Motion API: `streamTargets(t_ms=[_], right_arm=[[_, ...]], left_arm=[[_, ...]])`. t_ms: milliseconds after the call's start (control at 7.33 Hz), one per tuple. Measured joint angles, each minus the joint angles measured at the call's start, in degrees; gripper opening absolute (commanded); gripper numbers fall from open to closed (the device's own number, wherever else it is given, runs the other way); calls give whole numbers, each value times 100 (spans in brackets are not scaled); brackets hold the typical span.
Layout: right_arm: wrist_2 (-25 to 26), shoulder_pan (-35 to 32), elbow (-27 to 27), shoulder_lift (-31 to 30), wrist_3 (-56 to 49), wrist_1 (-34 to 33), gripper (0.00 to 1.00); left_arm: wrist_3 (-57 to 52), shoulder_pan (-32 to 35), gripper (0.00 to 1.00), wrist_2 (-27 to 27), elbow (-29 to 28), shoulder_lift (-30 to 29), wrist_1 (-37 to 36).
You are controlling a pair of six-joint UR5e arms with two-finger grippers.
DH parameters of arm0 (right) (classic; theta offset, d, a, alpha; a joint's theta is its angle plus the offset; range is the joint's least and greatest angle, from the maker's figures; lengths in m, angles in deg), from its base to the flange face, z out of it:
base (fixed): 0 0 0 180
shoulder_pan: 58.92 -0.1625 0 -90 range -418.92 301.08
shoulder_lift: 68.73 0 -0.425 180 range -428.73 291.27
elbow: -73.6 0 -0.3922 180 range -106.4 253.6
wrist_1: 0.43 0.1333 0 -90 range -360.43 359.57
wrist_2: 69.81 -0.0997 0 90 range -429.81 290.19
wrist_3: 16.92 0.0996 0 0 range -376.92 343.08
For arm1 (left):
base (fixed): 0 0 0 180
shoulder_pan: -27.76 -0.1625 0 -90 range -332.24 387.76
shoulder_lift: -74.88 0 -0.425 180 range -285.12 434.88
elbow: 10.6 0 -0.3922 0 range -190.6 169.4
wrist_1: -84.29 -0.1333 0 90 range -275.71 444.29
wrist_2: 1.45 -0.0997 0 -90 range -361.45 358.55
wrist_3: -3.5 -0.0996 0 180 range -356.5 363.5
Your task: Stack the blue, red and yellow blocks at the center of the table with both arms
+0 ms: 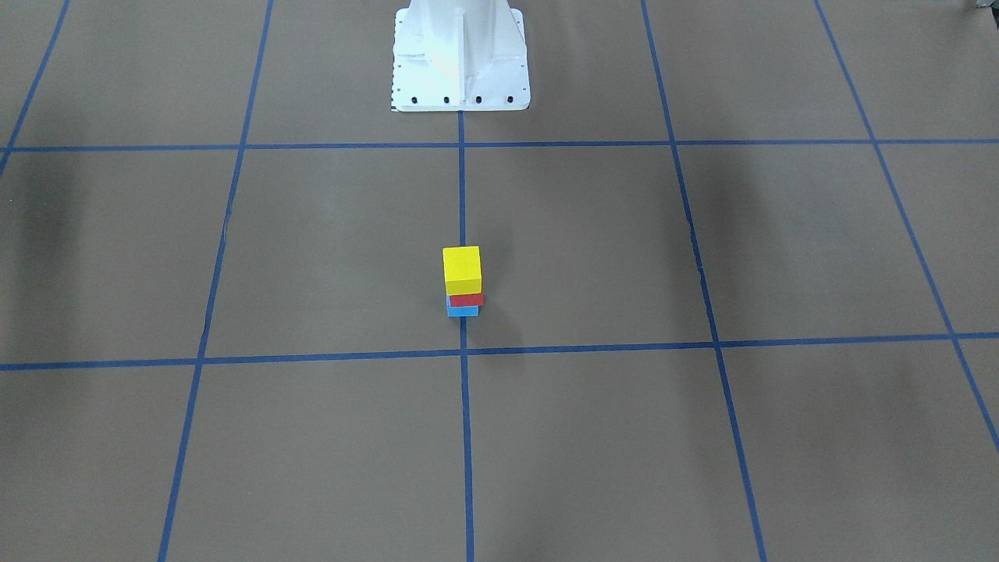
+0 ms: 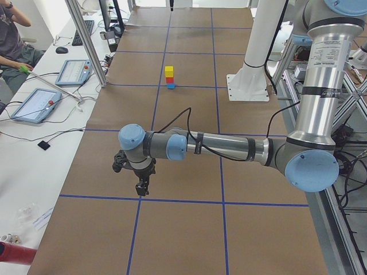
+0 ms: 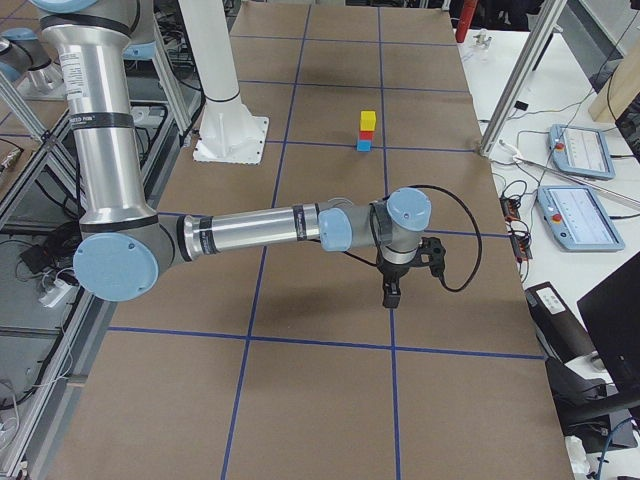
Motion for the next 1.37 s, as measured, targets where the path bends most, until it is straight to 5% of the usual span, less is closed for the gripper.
streamTargets(t_ms=[1365], right_arm=[[25, 108, 15, -4, -14, -181, 100]], left_arm=[[-6, 37, 100, 443, 590, 809, 516]])
